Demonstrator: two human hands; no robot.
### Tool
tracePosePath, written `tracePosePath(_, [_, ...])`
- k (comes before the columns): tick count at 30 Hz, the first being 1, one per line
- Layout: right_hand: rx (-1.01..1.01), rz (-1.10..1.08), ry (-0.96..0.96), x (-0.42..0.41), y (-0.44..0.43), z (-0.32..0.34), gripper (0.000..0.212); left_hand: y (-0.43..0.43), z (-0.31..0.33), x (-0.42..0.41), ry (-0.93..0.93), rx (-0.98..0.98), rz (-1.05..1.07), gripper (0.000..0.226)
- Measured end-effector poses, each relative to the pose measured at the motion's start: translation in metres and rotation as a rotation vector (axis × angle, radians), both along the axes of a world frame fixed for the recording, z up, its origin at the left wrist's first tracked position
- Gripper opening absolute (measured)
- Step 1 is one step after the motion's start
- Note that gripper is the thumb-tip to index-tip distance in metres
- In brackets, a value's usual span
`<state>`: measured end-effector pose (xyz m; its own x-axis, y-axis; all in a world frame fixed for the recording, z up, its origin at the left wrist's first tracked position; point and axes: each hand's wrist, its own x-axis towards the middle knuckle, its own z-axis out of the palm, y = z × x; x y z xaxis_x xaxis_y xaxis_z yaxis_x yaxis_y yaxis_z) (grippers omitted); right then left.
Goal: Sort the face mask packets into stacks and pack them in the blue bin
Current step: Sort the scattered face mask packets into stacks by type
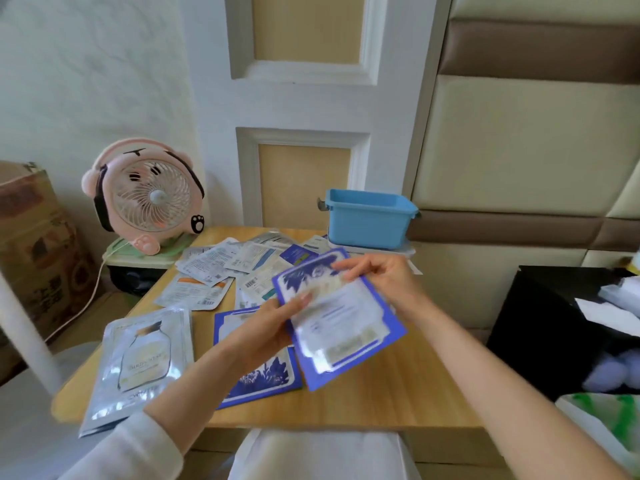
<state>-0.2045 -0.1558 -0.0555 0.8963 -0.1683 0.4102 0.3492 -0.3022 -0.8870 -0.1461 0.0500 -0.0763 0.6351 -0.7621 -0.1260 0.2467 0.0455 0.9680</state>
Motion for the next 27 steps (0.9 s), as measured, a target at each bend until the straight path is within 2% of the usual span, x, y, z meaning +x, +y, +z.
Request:
tracePosePath(3, [-0.060, 0.007, 0.160, 0.027, 0.001, -0.031, 0.036, 0.017, -0.005, 0.013, -0.045, 0.068, 0.277, 0.032])
tracePosePath(5, [-0.046, -0.167, 0.228, 0.046, -0.011, -0.048, 0.036, 0.036, -0.011, 0.029, -0.105, 0.180, 0.392, 0.029])
tracePosePath(7, [0.088, -0.375, 0.357, 0.062, -0.024, -0.064, 0.027, 0.051, -0.017, 0.041, -0.171, 0.311, 0.476, 0.030])
tracePosePath(10, [0.334, -0.503, 0.567, 0.082, -0.029, -0.075, 0.011, 0.063, -0.025, 0.051, -0.279, 0.536, 0.548, 0.043])
tracePosePath(12, [0.353, -0.546, 0.643, 0.096, -0.029, -0.077, 0.017, 0.067, -0.027, 0.053, -0.368, 0.665, 0.554, 0.053])
tracePosePath(16, [0.249, -0.620, 0.719, 0.119, -0.026, -0.076, 0.016, 0.068, -0.023, 0.051, -0.472, 0.800, 0.480, 0.068])
tracePosePath(22, [0.192, -0.681, 0.723, 0.131, -0.023, -0.079, 0.025, 0.060, -0.024, 0.048, -0.527, 0.842, 0.436, 0.085])
tracePosePath(25, [0.282, -0.617, 0.761, 0.151, -0.046, -0.101, 0.042, 0.058, -0.030, 0.048, -0.601, 0.919, 0.401, 0.082])
tracePosePath(27, [0.322, -0.594, 0.773, 0.171, -0.069, -0.122, 0.052, 0.057, -0.034, 0.048, -0.763, 1.069, 0.349, 0.084])
